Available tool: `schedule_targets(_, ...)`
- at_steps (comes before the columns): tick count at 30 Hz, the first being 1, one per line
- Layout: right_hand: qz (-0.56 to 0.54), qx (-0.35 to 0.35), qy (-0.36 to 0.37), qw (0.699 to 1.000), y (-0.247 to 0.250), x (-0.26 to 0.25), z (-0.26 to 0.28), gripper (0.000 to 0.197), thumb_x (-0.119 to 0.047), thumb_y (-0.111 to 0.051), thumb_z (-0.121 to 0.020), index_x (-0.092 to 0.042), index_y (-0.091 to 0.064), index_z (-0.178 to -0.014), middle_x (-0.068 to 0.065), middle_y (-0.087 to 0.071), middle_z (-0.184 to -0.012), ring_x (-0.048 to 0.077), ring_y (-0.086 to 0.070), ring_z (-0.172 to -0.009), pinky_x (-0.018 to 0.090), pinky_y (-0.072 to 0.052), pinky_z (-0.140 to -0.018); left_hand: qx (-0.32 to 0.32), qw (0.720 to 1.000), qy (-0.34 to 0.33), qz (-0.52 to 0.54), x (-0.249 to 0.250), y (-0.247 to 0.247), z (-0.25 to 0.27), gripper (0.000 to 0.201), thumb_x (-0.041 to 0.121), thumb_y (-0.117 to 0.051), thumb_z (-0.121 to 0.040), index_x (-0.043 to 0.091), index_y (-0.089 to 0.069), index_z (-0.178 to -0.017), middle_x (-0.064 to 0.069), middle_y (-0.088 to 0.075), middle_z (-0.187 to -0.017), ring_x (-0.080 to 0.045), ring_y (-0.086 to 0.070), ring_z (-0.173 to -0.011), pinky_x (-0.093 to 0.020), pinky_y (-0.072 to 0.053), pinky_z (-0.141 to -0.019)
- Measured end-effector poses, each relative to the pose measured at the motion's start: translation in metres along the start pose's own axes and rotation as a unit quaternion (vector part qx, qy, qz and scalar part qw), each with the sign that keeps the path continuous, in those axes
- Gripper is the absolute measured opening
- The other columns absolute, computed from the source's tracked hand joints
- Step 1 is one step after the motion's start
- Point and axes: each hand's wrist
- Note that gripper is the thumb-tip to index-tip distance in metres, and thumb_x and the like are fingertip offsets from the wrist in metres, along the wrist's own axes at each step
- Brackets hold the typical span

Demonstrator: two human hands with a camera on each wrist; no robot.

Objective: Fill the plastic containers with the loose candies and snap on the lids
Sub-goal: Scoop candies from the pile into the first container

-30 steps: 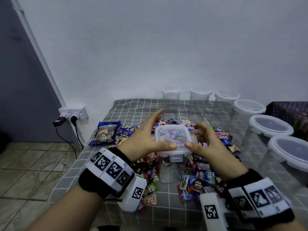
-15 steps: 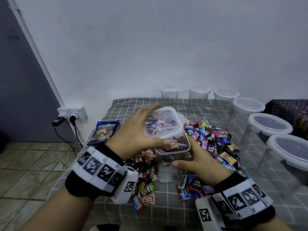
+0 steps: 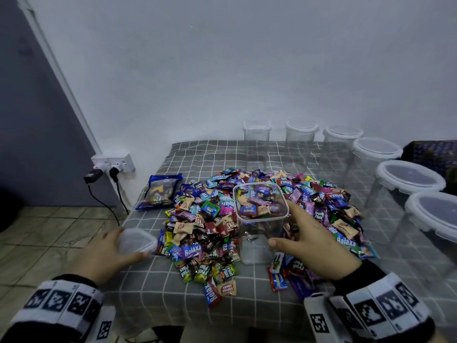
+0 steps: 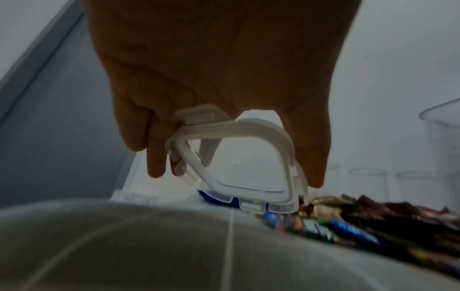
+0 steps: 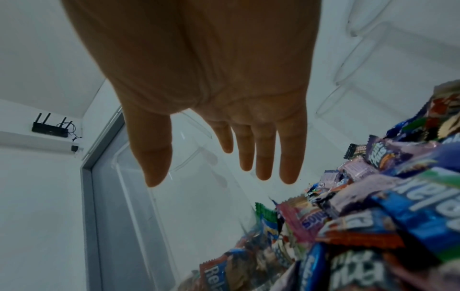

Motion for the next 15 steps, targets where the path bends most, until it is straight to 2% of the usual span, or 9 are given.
schedule_targets(5,0.035,0.013,-0.034,0.999,0.007,0.001,0.01,0.073,-0.044,-0.063,-0.082,-0.029,-0.026,-0.143,-0.014,-0.035,-0.143,0.009,-0.036,-0.129,0.038,-0.036,-0.106,-0.04,0.999,0.007,0.025,-0.004,-0.024,-0.004,0.107,0.067,-0.069,-0.065,0.02,-0.02,-0.148,-0.008,-0.032,-0.15,-0.025,-0.04,-0.131,-0.036,-0.036,-0.104)
schedule_targets(8,0.085,0.033,-0.055,0.994,0.014,0.005,0.016,0.063,-0.042,-0.061,-0.085,-0.029,-0.032,-0.139,-0.017,-0.037,-0.129,0.006,-0.04,-0.121,0.03,-0.037,-0.099,-0.006,0.999,-0.025,-0.019,0.008,-0.019,0.002,0.108,0.071,-0.063,-0.066,0.022,-0.015,-0.149,-0.007,-0.019,-0.155,-0.026,-0.029,-0.137,-0.04,-0.031,-0.11)
schedule_targets(9,0.106,0.044,-0.055,0.992,0.017,0.007,0.018,0.054,-0.041,-0.061,-0.086,-0.029,-0.039,-0.134,-0.017,-0.041,-0.123,0.006,-0.044,-0.115,0.026,-0.038,-0.093,0.019,0.998,-0.055,-0.014,0.016,-0.014,0.009,0.103,0.07,-0.061,-0.068,0.024,-0.018,-0.149,-0.005,-0.021,-0.155,-0.025,-0.029,-0.137,-0.04,-0.031,-0.11)
schedule_targets(11,0.145,0.046,-0.04,0.987,0.021,0.012,0.022,0.026,-0.041,-0.059,-0.087,-0.031,-0.053,-0.11,-0.016,-0.055,-0.105,0.005,-0.053,-0.095,0.02,-0.04,-0.077,0.036,0.989,-0.136,0.038,0.034,-0.005,0.025,0.084,0.073,-0.054,-0.069,0.034,-0.033,-0.14,0.002,-0.038,-0.145,-0.016,-0.042,-0.127,-0.037,-0.038,-0.104)
schedule_targets(12,0.162,0.025,-0.034,0.986,0.024,0.013,0.023,0.011,-0.04,-0.057,-0.088,-0.035,-0.054,-0.098,-0.016,-0.059,-0.095,0.003,-0.056,-0.086,0.02,-0.042,-0.072,0.008,0.98,-0.179,0.081,0.044,0.0,0.036,0.077,0.082,-0.048,-0.064,0.043,-0.042,-0.13,0.009,-0.049,-0.133,-0.009,-0.049,-0.117,-0.033,-0.043,-0.098)
schedule_targets(13,0.173,-0.018,-0.034,0.984,0.025,0.014,0.024,0.003,-0.04,-0.056,-0.09,-0.039,-0.056,-0.093,-0.015,-0.062,-0.091,0.001,-0.058,-0.083,0.02,-0.045,-0.074,-0.045,0.968,-0.217,0.121,0.054,0.005,0.047,0.074,0.091,-0.041,-0.057,0.051,-0.05,-0.118,0.016,-0.056,-0.121,-0.001,-0.054,-0.107,-0.028,-0.046,-0.093)
schedule_targets(14,0.177,-0.079,-0.04,0.98,0.025,0.015,0.025,0.007,-0.04,-0.055,-0.091,-0.041,-0.059,-0.096,-0.016,-0.064,-0.095,0.0,-0.059,-0.086,0.022,-0.047,-0.08,-0.108,0.949,-0.251,0.155,0.065,0.006,0.056,0.072,0.094,-0.039,-0.052,0.053,-0.056,-0.109,0.02,-0.06,-0.112,0.003,-0.056,-0.101,-0.024,-0.047,-0.09)
schedule_targets(15,0.184,-0.149,-0.053,0.97,0.024,0.016,0.027,0.016,-0.041,-0.053,-0.092,-0.042,-0.061,-0.107,-0.017,-0.064,-0.104,-0.001,-0.059,-0.093,0.022,-0.047,-0.087,-0.175,0.929,-0.28,0.168,0.076,0.005,0.064,0.065,0.09,-0.044,-0.056,0.052,-0.061,-0.106,0.022,-0.063,-0.109,0.007,-0.057,-0.1,-0.02,-0.047,-0.091)
Point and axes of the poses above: each hand's wrist, its own z-axis away from the middle knuckle, its own y-axis out of the back of the hand, x = y × z
